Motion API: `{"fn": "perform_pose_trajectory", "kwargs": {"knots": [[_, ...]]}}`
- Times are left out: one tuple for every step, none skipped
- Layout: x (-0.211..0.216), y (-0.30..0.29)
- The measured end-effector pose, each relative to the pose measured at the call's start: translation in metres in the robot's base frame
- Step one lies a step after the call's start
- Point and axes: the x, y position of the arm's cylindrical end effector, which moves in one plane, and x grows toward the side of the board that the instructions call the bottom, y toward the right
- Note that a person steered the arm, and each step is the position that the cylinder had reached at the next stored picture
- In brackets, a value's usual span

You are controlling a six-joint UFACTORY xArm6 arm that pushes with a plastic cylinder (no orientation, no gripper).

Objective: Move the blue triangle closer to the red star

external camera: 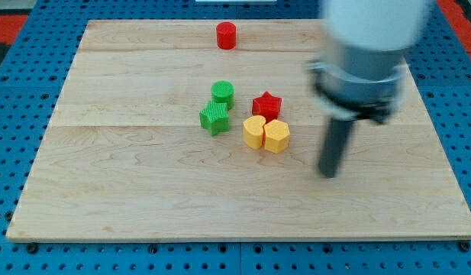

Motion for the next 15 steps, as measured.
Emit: {"fn": "perform_pose_trajectory", "kwargs": {"knots": [[-0.098, 0.091], [-0.205, 0.111], [-0.257, 0.080], [-0.228, 0.046], [-0.212, -0.002], [-0.223, -0.005], [-0.198, -0.028], [-0.166, -0.056], [-0.122, -0.056], [-0.111, -0.044], [-0.113, -0.001], [-0.083, 0.022], [-0.082, -0.018], [-0.097, -0.063], [-0.100, -0.058]]}}
